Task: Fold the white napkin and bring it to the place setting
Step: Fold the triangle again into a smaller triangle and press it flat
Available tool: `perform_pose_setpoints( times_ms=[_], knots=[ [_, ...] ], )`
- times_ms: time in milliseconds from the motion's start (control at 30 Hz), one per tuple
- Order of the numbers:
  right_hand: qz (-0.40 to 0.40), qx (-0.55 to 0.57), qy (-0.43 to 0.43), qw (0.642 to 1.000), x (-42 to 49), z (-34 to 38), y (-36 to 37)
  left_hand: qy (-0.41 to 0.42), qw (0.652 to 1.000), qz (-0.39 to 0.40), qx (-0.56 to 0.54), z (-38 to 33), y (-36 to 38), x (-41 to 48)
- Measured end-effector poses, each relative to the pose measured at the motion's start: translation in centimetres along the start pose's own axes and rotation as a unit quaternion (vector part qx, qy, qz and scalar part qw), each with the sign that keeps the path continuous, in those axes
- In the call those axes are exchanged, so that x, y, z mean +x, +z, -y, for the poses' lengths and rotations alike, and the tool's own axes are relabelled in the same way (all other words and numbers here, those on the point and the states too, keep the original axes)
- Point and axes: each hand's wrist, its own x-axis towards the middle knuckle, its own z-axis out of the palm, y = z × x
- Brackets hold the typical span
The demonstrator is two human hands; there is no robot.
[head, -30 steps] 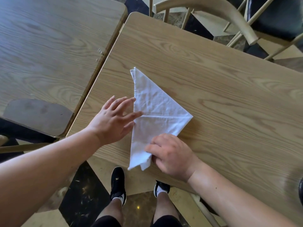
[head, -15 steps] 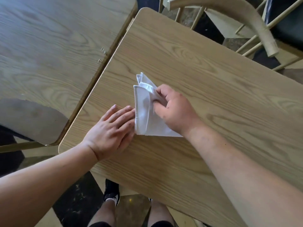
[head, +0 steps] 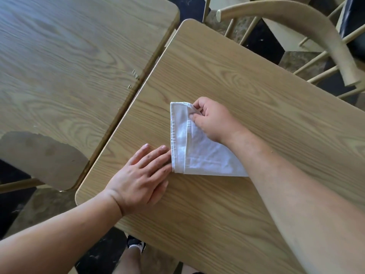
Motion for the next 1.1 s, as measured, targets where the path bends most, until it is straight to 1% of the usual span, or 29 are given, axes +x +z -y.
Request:
perform_pose_setpoints(
  times_ms=[200, 300, 367, 467, 533, 600, 633, 700, 767, 800, 867, 967, 1100],
  knots=[
    [-0.039, -0.119, 0.014, 0.992, 0.4, 0.7, 1.0, 0.001, 1.0, -0.004, 0.0, 0.0, 0.0, 0.0],
    [-0.085, -0.188, -0.008, 0.978, 0.2, 0.8, 2.0, 0.0, 1.0, -0.002, 0.002, -0.1, 0.0, 0.1],
    [-0.129, -0.211, -0.027, 0.969, 0.0, 0.8, 2.9, -0.001, 1.0, -0.002, 0.003, -0.1, -0.1, 0.1],
    [-0.23, -0.235, -0.042, 0.943, -0.6, 0.2, 4.2, -0.002, 1.0, 0.0, 0.005, -0.1, -0.2, 0.2],
    [-0.302, -0.222, -0.074, 0.924, -1.6, 0.0, 4.9, -0.003, 1.0, 0.004, 0.004, -0.2, -0.2, 0.2],
    [-0.351, -0.184, -0.131, 0.909, -3.2, -0.1, 6.1, -0.003, 1.0, 0.005, 0.004, -0.1, -0.2, 0.1],
    [-0.355, -0.17, -0.154, 0.906, -4.3, -0.1, 7.1, -0.003, 1.0, 0.006, 0.006, -0.1, -0.2, 0.1],
    [-0.308, -0.169, -0.162, 0.922, -6.4, -0.1, 9.3, -0.003, 1.0, 0.011, 0.012, 0.0, -0.2, 0.1],
    [-0.257, -0.194, -0.122, 0.939, -7.4, -0.9, 11.2, -0.004, 1.0, 0.016, 0.017, 0.0, -0.1, 0.1],
    [-0.247, -0.208, -0.099, 0.941, -7.4, -1.5, 11.7, -0.004, 1.0, 0.016, 0.018, 0.0, -0.1, 0.1],
    [-0.243, -0.231, -0.073, 0.939, -6.9, -2.6, 12.0, -0.004, 1.0, 0.016, 0.021, 0.0, -0.1, 0.2],
    [-0.227, -0.279, -0.073, 0.93, -6.3, -3.2, 11.9, -0.006, 0.999, 0.02, 0.024, 0.0, -0.1, 0.2],
    [-0.217, -0.306, -0.069, 0.924, -6.3, -3.1, 12.2, -0.014, 1.0, 0.009, 0.014, -0.1, 0.0, 0.0]
  ],
)
